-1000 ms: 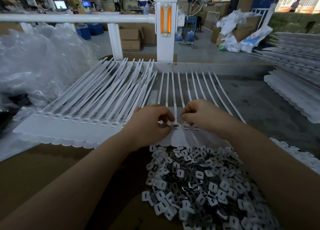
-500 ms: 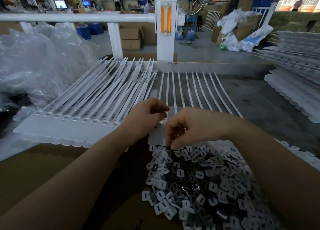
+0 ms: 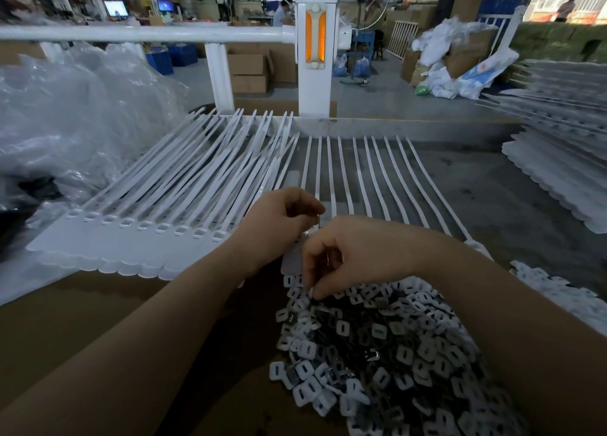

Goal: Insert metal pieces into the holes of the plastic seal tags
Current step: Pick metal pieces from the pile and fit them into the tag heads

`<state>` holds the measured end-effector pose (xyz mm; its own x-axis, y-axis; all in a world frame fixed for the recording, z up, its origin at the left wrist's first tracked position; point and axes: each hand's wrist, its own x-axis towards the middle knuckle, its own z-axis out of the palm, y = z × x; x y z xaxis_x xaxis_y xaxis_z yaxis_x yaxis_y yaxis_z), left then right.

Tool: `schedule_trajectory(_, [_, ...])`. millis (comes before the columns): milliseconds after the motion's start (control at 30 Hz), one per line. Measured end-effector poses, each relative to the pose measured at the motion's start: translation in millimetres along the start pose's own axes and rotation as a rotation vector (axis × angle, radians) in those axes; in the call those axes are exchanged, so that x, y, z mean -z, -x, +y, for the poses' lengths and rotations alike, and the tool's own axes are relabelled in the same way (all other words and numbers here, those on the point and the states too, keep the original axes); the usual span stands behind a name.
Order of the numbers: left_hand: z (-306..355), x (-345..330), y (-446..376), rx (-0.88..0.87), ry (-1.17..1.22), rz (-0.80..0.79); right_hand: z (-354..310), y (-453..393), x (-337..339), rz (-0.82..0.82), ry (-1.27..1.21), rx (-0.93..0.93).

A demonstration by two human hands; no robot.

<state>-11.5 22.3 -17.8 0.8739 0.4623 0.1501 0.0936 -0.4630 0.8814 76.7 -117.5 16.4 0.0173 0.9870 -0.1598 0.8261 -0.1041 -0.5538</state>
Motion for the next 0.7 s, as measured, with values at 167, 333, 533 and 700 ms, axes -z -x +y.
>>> schedule_trajectory(167, [2,2,1,-0.035,0.065,-0.022,8,5,11,0.294,-0.245,-0.109])
schedule_trajectory(333, [5,0,2,-0.039,0.175,-0.053,19,6,17,0.581,-0.512,-0.291])
schedule_trajectory(533, [7,0,3,-0.048,0.210,-0.063,22,5,17,0.601,-0.587,-0.350])
schedule_trajectory(700, [6,1,3,-0.049,0.161,-0.058,25,3,16,0.601,-0.575,-0.388])
